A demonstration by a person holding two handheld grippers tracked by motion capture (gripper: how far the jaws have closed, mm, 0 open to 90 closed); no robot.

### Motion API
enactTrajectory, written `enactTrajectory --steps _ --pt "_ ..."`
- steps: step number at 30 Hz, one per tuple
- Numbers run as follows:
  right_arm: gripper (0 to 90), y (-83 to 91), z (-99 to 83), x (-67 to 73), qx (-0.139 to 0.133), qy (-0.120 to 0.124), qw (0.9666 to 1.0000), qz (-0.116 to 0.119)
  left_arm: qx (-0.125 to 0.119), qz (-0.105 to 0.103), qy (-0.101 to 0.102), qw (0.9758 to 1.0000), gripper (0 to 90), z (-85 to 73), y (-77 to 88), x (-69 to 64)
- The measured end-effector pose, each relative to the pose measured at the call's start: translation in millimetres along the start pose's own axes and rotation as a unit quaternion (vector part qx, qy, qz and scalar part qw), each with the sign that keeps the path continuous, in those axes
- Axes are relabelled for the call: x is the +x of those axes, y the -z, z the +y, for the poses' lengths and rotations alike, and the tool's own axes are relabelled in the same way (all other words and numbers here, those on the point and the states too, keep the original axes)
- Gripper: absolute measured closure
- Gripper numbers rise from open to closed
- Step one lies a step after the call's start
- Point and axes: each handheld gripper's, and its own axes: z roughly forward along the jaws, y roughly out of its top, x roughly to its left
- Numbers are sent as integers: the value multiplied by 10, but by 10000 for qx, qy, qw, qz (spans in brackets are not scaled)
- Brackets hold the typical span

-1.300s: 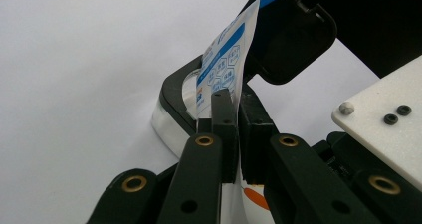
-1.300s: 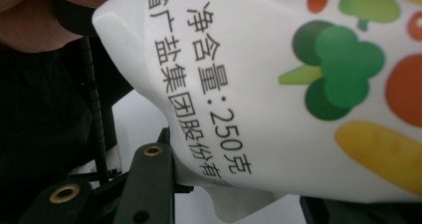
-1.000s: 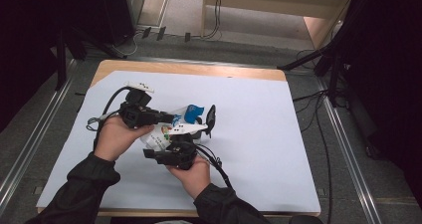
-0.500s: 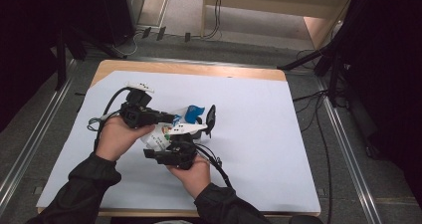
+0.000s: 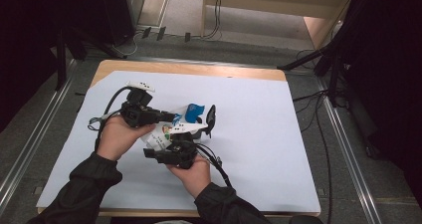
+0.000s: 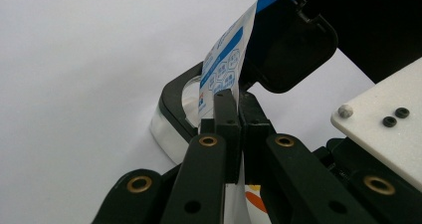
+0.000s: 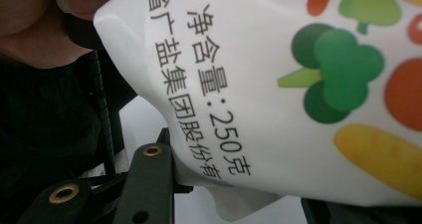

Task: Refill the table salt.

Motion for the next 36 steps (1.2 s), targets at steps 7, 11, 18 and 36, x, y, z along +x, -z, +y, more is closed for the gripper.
enactTrajectory --steps 7,11,18,36 --pt "613 -9 4 -1 -10 -28 10000 24 -38 73 -25 10000 900 2 8 4" --pt "622 -6 0 -6 -24 -96 9999 50 -37 99 -40 9999 900 0 8 -5" --pt "637 -3 -8 -23 -61 -229 9997 114 -33 95 -53 9999 900 2 16 -6" --pt "636 -4 -7 -29 -9 -128 9999 47 -29 23 -63 10000 900 -7 0 7"
